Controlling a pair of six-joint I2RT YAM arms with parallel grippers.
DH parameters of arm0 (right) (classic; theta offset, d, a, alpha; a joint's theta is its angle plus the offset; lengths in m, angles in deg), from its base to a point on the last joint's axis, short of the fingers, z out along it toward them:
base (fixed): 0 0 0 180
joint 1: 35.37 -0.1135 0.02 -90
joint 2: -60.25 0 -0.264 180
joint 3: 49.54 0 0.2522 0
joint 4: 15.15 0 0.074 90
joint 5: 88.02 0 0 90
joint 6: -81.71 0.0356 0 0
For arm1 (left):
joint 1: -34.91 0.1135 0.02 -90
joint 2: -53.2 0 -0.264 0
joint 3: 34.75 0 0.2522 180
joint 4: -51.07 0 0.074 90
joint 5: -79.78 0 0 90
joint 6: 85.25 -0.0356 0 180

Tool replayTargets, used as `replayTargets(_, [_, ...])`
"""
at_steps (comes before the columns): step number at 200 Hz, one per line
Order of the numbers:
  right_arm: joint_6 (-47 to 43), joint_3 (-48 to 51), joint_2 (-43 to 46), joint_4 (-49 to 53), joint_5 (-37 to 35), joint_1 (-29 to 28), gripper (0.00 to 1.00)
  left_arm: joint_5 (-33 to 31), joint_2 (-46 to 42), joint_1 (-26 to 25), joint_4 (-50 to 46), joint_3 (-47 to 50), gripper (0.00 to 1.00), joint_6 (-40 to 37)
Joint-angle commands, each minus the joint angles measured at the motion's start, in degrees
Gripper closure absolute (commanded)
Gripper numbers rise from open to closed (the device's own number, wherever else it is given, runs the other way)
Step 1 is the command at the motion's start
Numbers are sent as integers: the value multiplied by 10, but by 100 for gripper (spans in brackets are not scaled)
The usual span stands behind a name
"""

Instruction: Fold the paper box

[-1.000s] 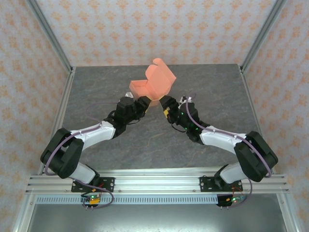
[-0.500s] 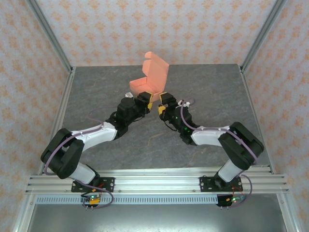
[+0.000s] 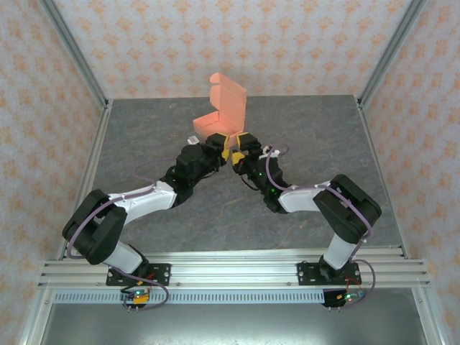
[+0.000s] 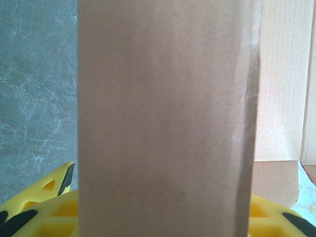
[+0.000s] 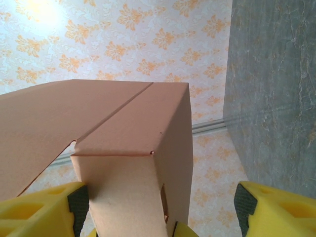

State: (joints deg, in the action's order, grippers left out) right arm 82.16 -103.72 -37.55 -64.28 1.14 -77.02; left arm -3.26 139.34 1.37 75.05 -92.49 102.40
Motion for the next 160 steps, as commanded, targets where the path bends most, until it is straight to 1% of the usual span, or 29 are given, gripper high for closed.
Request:
replayTargets(1, [0, -4, 22, -30, -3, -1, 21, 2, 5, -10, -8, -2, 64, -7])
replayTargets(21, [-4, -3, 25, -20, 7, -1, 20, 6, 7, -10, -5, 1, 64, -10])
replayTargets(51, [-18, -11, 27, -13, 18, -1, 23, 20, 13, -10, -10, -9, 63, -16])
replayTargets(70, [-28, -22, 28, 10, 29, -1, 27, 20, 10, -11, -26, -11, 63, -23])
replayTargets(84, [-29, -25, 24, 7, 30, -1, 31, 11, 5, -11, -32, -6, 63, -25])
replayTargets(110, [-28, -23, 22, 25, 37, -1, 37, 9, -11, -11, -62, -13, 63, -63])
replayTargets(119, [-26, -19, 21, 24, 36, -1, 41, 4, -18, -11, -69, -12, 63, -70])
replayTargets(160, [-30, -12, 22, 24, 30, -1, 50, 2, -25, -10, -56, -6, 61, -70])
